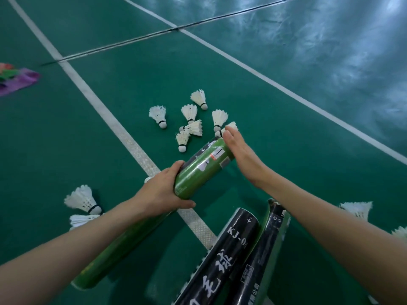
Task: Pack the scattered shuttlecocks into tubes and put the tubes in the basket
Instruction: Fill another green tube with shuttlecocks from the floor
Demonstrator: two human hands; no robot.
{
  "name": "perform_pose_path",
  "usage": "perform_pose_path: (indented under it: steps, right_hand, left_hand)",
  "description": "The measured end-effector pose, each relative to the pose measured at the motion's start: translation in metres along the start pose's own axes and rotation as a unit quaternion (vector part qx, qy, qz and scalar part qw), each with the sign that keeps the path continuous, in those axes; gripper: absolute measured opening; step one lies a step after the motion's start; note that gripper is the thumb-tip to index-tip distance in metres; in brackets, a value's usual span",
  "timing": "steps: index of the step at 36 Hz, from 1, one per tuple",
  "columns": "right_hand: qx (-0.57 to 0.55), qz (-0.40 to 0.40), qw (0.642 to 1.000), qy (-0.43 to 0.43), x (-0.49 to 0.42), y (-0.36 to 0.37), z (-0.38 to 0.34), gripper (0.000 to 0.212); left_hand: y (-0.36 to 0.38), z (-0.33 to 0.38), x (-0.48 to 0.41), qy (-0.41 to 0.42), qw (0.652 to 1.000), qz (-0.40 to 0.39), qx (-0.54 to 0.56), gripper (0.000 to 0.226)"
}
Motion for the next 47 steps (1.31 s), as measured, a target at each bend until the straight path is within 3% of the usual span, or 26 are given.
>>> perform_pose_path:
  steps: [4, 7, 15, 19, 27, 31, 34, 37, 43, 47]
  right_hand:
    - [-0.028, -0.051, 0.998, 0.01, -0.005, 0.021, 0.004, 0.1]
    - [-0.03, -0.078, 0.996, 0.026, -0.009, 0.035, 0.011, 0.077]
    - [0.001, 0.051, 0.993, 0.102, -0.026, 0.055, 0.037, 0.034]
    - [0.02, 0.049, 0.992, 0.117, -0.036, 0.074, 0.049, 0.022]
    - [0.139, -0.141, 0.975, 0.099, -0.029, 0.16, 0.035, 0.043]
    - [0.101, -0.224, 0.964, 0.101, -0.021, 0.202, 0.027, 0.069]
    - [0.063, -0.238, 0.964, 0.1, -0.019, 0.217, 0.021, 0.065]
    - [0.021, -0.18, 0.977, 0.109, -0.026, 0.215, 0.021, 0.05]
    - [0.035, 0.051, 0.989, 0.137, -0.037, 0.15, 0.024, 0.019]
    - [0.075, 0.099, 0.988, 0.096, -0.041, 0.108, 0.015, 0.018]
  left_hand:
    - [0.0, -0.014, 0.01, -0.018, 1.0, -0.019, 0.009, 0.101]
    - [0.004, -0.026, 0.017, -0.045, 0.998, -0.034, 0.025, 0.099]
    - [0.002, -0.051, 0.03, -0.107, 0.993, -0.043, 0.023, 0.098]
    - [-0.015, -0.073, 0.042, -0.154, 0.988, -0.017, 0.014, 0.098]
    - [-0.044, -0.117, 0.069, -0.229, 0.971, 0.038, 0.057, 0.103]
    - [-0.05, -0.126, 0.08, -0.243, 0.965, 0.05, 0.087, 0.101]
    - [-0.053, -0.13, 0.086, -0.251, 0.96, 0.06, 0.107, 0.099]
    - [-0.055, -0.136, 0.092, -0.265, 0.955, 0.062, 0.119, 0.101]
    - [-0.045, -0.139, 0.094, -0.267, 0.958, 0.034, 0.1, 0.099]
    - [-0.032, -0.13, 0.089, -0.247, 0.964, -0.001, 0.1, 0.099]
Point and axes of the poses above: each hand's wrist, its own x-axis away from the middle knuckle, its own y-axis out of the palm, z = x × y, the point moved 8 cm from there along -x, towards the middle knuckle, and after that the axes turned 14 degrees about x, right-handed, at the moved point
